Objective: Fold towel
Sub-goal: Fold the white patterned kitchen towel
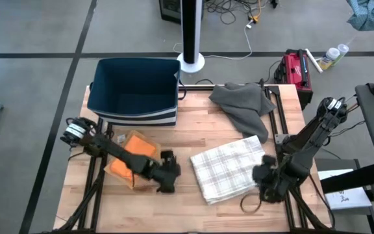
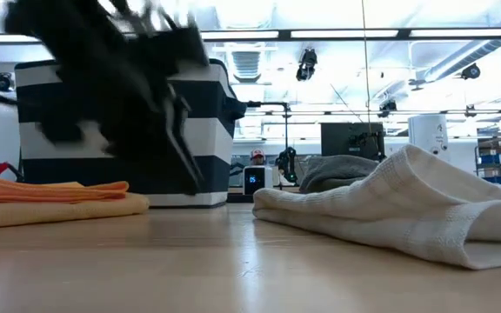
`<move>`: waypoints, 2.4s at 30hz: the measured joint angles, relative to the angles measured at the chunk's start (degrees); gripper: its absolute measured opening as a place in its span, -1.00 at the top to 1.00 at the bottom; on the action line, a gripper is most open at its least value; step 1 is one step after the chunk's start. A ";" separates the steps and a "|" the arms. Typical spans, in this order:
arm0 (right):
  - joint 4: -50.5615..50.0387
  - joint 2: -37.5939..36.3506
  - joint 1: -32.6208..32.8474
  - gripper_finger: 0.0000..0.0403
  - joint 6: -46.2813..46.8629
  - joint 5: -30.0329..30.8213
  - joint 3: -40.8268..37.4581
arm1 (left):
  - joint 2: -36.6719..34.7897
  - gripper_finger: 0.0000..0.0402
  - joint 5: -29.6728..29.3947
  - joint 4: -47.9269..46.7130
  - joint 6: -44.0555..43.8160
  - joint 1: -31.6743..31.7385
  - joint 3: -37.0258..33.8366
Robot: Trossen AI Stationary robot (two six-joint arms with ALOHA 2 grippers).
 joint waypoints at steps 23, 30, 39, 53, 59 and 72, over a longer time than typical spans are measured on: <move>31.10 46.79 -0.83 0.41 -23.98 41.26 25.42 | 23.11 0.56 -5.47 38.84 4.34 -10.48 10.54; 28.35 51.74 -1.81 0.11 -22.85 45.41 29.02 | 24.64 0.50 -4.52 37.17 2.06 -7.98 11.96; 27.39 52.33 -3.88 -0.12 -22.05 40.97 29.11 | 24.42 0.48 -4.76 38.86 -0.31 -7.66 10.32; 27.32 51.96 -4.50 0.39 -20.94 40.60 29.74 | 24.44 0.48 -4.83 39.17 -0.69 -7.24 10.12; 26.18 51.89 -4.68 0.61 -20.98 37.71 29.76 | 24.44 0.48 -4.85 39.19 -0.74 -7.15 10.10; 17.84 49.16 -4.89 0.94 -21.72 34.71 33.77 | 24.48 0.48 -4.89 39.32 -0.75 -6.16 10.10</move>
